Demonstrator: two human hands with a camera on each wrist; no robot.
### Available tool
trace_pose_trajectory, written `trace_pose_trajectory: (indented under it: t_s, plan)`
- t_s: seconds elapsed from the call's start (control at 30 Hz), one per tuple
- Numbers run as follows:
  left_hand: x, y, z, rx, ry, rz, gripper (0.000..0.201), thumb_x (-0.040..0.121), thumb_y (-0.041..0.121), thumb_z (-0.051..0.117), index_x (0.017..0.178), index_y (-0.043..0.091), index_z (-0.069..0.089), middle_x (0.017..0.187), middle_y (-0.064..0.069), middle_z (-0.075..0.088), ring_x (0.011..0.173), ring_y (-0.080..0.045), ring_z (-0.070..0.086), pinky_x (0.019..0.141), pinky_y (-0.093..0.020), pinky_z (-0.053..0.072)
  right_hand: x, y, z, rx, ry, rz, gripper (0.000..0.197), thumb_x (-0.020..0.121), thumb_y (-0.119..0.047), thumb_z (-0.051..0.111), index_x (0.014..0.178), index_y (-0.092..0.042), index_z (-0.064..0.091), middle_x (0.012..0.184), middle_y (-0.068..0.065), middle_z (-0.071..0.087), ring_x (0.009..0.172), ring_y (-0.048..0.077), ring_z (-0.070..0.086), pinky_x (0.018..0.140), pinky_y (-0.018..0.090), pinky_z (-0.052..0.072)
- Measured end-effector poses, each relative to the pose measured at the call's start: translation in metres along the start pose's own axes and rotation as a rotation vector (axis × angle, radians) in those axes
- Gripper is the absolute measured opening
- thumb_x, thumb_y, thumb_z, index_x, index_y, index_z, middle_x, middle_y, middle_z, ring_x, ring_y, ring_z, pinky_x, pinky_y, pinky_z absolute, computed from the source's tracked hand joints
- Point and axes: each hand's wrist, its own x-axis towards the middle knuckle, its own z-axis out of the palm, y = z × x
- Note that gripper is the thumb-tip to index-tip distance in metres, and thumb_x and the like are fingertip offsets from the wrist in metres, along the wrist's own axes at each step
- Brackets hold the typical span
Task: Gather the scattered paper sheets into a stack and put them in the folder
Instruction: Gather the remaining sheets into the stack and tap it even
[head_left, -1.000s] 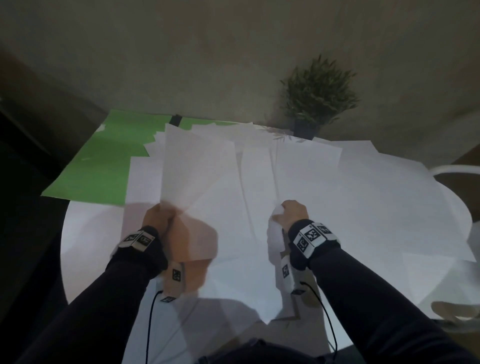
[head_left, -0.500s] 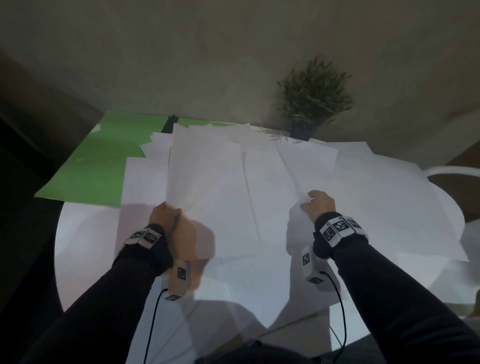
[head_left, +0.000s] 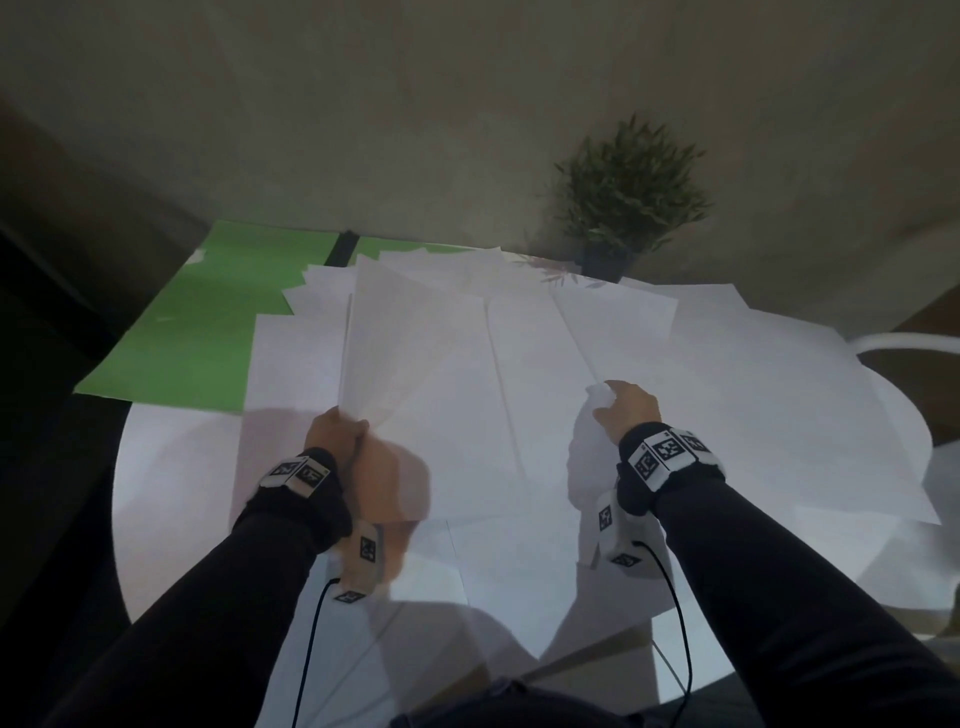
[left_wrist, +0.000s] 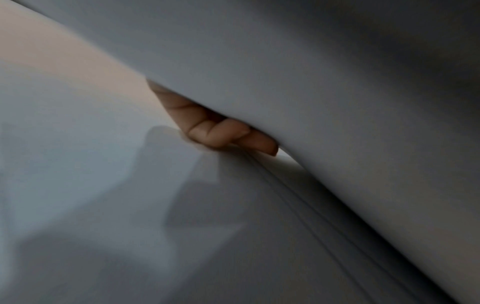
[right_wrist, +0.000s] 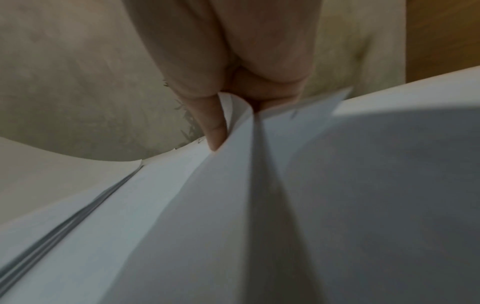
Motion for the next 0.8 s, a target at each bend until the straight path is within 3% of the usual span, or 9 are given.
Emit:
trace_pose_trajectory:
  t_s: [0.13, 0.2, 0.33, 0.43, 0.5, 0.67, 0.73, 0.8]
  plan:
    - [-0.001, 0.002, -0.001, 0.010, -0.014, -0.008, 0.036, 0.090, 0.009, 0.056, 0.120, -0.010, 0.053, 0.123, -0.028, 0.058, 0.113, -0.039, 0.055, 0.093, -0.037, 0.041, 0.000, -0.003, 0.002, -0.005, -0.001, 0.042, 0.026, 0.090, -0.023, 0.057, 0.107, -0.004, 0.064, 0.111, 0.014, 0.066, 0.102, 0.031, 0.060, 0.071, 0.025, 0.038]
    - [-0.001, 0.003, -0.002, 0.010, -0.009, -0.003, 0.036, 0.090, 0.009, 0.056, 0.121, -0.010, 0.053, 0.123, -0.028, 0.057, 0.113, -0.039, 0.054, 0.093, -0.037, 0.041, 0.000, -0.005, 0.001, 0.051, 0.010, 0.040, 0.025, 0.089, -0.020, 0.058, 0.106, -0.002, 0.063, 0.110, 0.016, 0.065, 0.102, 0.031, 0.059, 0.072, 0.024, 0.037]
    - [-0.005, 0.007, -0.002, 0.036, -0.011, 0.025, 0.035, 0.091, 0.008, 0.053, 0.120, -0.012, 0.052, 0.121, -0.030, 0.057, 0.111, -0.040, 0.054, 0.087, -0.035, 0.040, -0.001, -0.010, -0.008, 0.104, -0.062, 0.008, 0.037, 0.086, -0.004, 0.056, 0.123, -0.002, 0.054, 0.123, 0.018, 0.058, 0.113, 0.033, 0.054, 0.084, 0.031, 0.042]
    - [-0.005, 0.010, -0.002, 0.060, -0.008, 0.037, 0.034, 0.091, 0.007, 0.053, 0.119, -0.014, 0.053, 0.122, -0.031, 0.057, 0.112, -0.041, 0.054, 0.090, -0.037, 0.041, -0.003, -0.023, -0.029, 0.145, 0.153, -0.034, 0.043, 0.090, 0.002, 0.045, 0.133, -0.006, 0.051, 0.132, 0.020, 0.054, 0.122, 0.035, 0.050, 0.100, 0.033, 0.040]
    - [-0.004, 0.010, -0.003, 0.062, 0.004, 0.023, 0.035, 0.091, 0.007, 0.053, 0.120, -0.014, 0.053, 0.124, -0.031, 0.056, 0.114, -0.040, 0.053, 0.093, -0.037, 0.040, -0.008, -0.038, -0.050, 0.168, 0.303, -0.090, 0.045, 0.091, 0.003, 0.040, 0.134, -0.008, 0.051, 0.132, 0.020, 0.054, 0.122, 0.037, 0.050, 0.102, 0.034, 0.038]
    - [-0.002, 0.007, -0.002, 0.006, -0.052, -0.030, 0.035, 0.091, 0.009, 0.056, 0.117, -0.015, 0.054, 0.123, -0.031, 0.057, 0.115, -0.041, 0.054, 0.100, -0.043, 0.041, -0.022, -0.073, -0.113, 0.371, 0.529, -0.228, 0.042, 0.088, 0.005, 0.042, 0.125, -0.007, 0.058, 0.120, 0.016, 0.062, 0.111, 0.031, 0.057, 0.089, 0.027, 0.042]
    - [-0.002, 0.007, -0.004, -0.029, -0.074, -0.048, 0.035, 0.091, 0.009, 0.057, 0.117, -0.015, 0.055, 0.122, -0.029, 0.058, 0.115, -0.041, 0.054, 0.103, -0.044, 0.040, -0.024, -0.082, -0.137, 0.548, 0.540, -0.241, 0.042, 0.085, 0.005, 0.046, 0.124, -0.007, 0.058, 0.111, 0.012, 0.065, 0.105, 0.025, 0.060, 0.086, 0.024, 0.043]
    - [-0.001, 0.006, -0.003, -0.124, -0.087, -0.071, 0.034, 0.089, 0.007, 0.059, 0.115, -0.014, 0.056, 0.120, -0.029, 0.059, 0.111, -0.040, 0.056, 0.102, -0.045, 0.042, -0.026, -0.087, -0.154, 0.732, 0.521, -0.238, 0.041, 0.082, 0.004, 0.051, 0.121, -0.008, 0.059, 0.093, 0.000, 0.064, 0.092, 0.019, 0.059, 0.079, 0.026, 0.047]
